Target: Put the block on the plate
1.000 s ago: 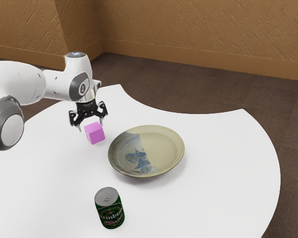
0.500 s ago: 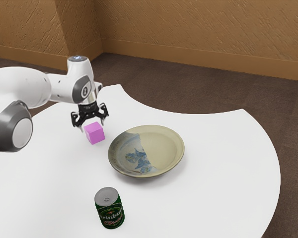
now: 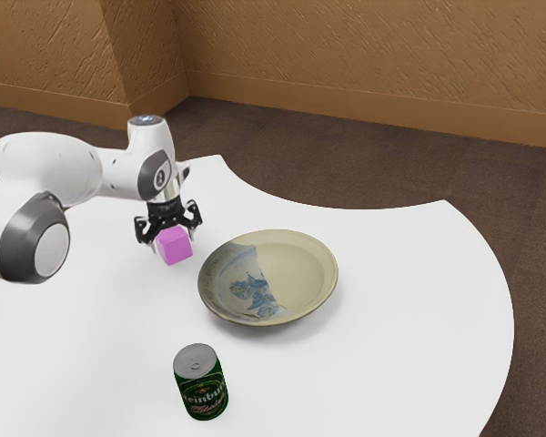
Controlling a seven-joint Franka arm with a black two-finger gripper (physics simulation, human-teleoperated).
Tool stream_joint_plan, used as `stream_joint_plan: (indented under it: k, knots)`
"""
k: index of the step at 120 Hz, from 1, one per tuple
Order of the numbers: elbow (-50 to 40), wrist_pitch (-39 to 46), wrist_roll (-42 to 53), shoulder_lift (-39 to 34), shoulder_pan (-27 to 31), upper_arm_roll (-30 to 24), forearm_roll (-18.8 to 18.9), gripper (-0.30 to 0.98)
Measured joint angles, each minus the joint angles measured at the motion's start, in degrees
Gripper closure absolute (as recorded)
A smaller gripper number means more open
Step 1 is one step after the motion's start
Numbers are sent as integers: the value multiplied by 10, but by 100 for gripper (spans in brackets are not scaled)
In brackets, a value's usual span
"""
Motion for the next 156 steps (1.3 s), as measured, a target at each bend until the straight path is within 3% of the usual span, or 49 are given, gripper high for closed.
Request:
stream_joint_plan:
  k: [16, 41, 55, 78, 97, 121, 156]
  knots:
    - [0, 2, 2, 2, 0, 0, -3, 1]
    - [-2, 3, 5, 0, 1, 0, -22, 22]
    - [-2, 3, 5, -2, 0, 0, -25, 27]
    - [-3, 2, 3, -20, -3, 0, -22, 31]
    - [-19, -5, -4, -79, -32, -4, -19, 30]
    - [-57, -27, -46, -153, -42, -80, 27, 29]
    - [-79, -44, -144, -160, -42, -182, 88, 28]
